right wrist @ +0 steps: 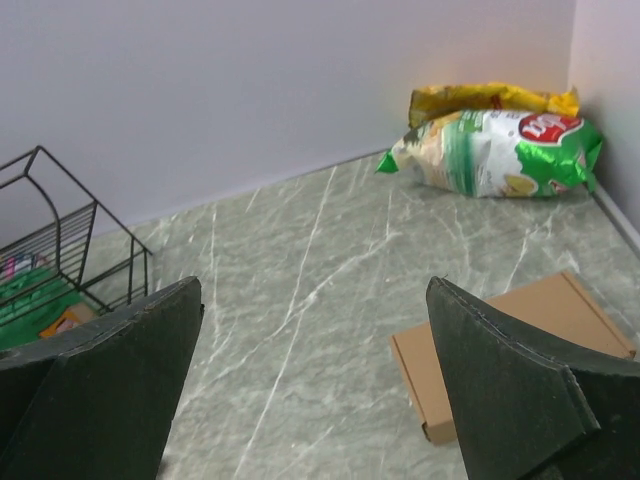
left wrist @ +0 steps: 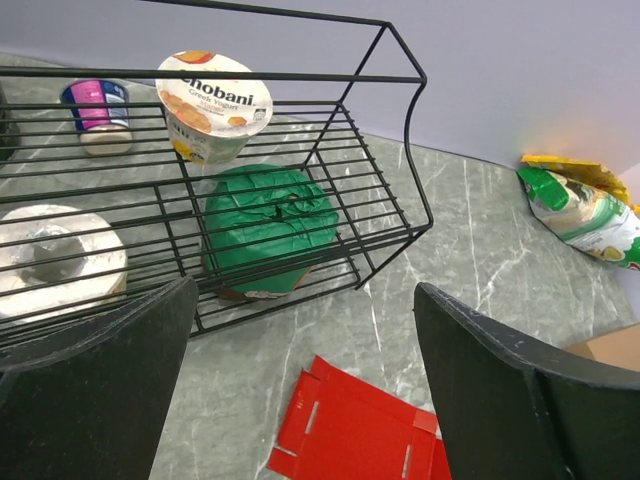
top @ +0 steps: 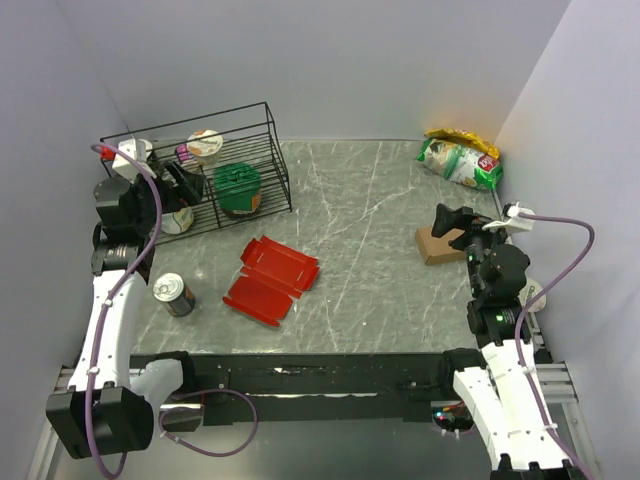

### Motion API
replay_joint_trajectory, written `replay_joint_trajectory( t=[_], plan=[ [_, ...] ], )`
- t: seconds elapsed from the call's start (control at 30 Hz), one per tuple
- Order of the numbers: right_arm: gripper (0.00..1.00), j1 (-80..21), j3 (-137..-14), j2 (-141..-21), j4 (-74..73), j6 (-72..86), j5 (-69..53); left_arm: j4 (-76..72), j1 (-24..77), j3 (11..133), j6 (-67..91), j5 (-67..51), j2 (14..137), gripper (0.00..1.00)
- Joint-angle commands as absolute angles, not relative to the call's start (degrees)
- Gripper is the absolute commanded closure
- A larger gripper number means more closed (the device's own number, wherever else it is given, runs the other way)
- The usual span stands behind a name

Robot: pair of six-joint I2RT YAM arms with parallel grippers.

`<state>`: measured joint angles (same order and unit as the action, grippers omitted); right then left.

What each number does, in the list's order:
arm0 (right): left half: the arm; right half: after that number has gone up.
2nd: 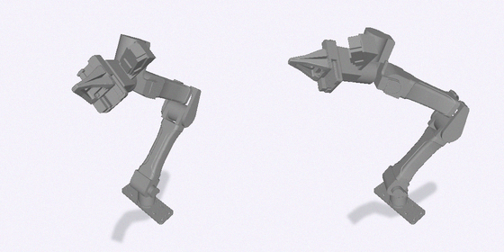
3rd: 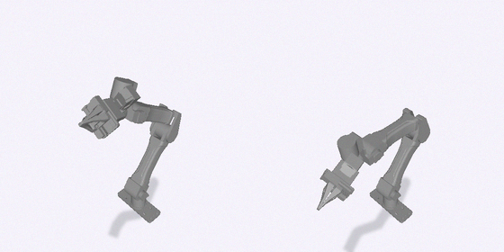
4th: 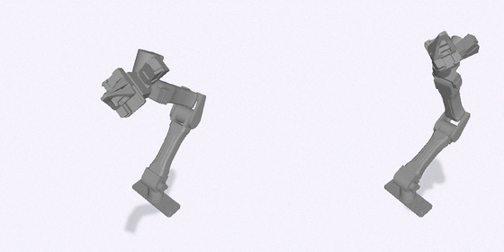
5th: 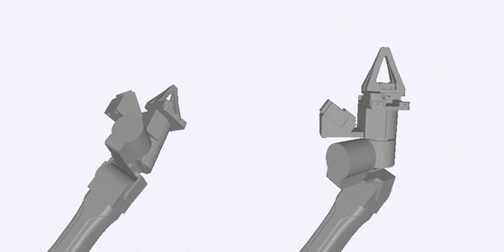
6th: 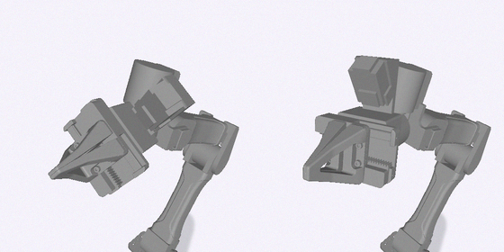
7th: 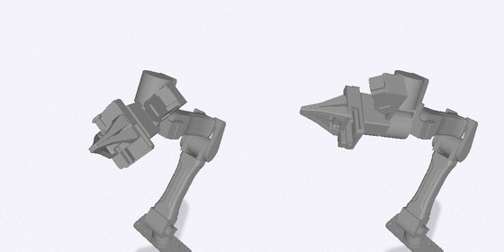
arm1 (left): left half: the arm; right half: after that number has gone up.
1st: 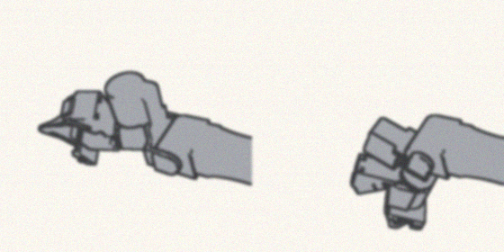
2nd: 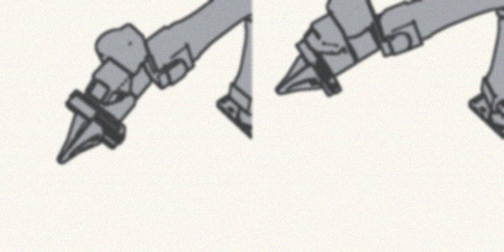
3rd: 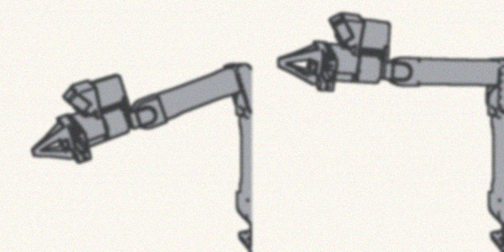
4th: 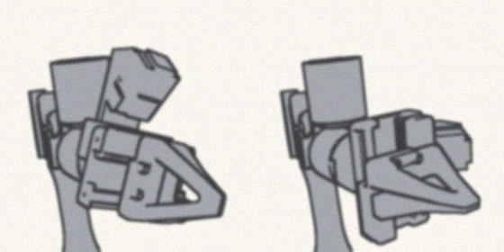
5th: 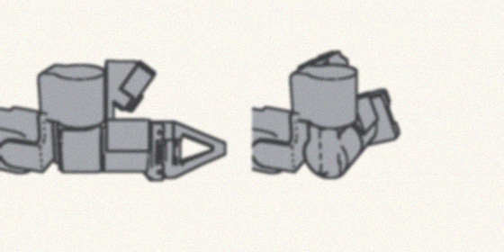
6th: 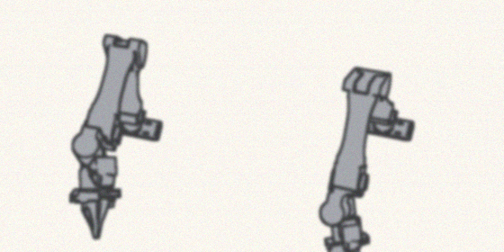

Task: Fold the paper box
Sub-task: Pick up the paper box from the center of the board.

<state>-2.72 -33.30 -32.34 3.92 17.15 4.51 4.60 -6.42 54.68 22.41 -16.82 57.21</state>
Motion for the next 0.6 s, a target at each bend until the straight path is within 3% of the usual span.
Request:
replay_joint_trajectory(
  t=[0.0, 0.37, 0.43, 0.57],
  plan=[
    [0.00, -2.55, -38.05, -33.40, -2.18, 18.20, 1.41, 3.25, -6.50, 57.66, 24.69, -19.42, 58.01, 0.04],
    [0.00, -3.07, -45.43, -40.51, -11.68, 20.39, -9.92, 3.25, -6.77, 56.25, 23.21, -18.81, 59.85, 0.04],
    [0.05, -3.95, -46.75, -43.57, -12.39, 22.67, -13.87, 3.77, -4.41, 57.73, 21.02, -16.36, 60.55, 0.03],
    [0.11, -17.34, -49.65, -52.10, -13.18, 25.92, -13.38, 10.27, 8.23, 64.24, 15.30, -7.13, 64.68, 0.04]
  ],
)
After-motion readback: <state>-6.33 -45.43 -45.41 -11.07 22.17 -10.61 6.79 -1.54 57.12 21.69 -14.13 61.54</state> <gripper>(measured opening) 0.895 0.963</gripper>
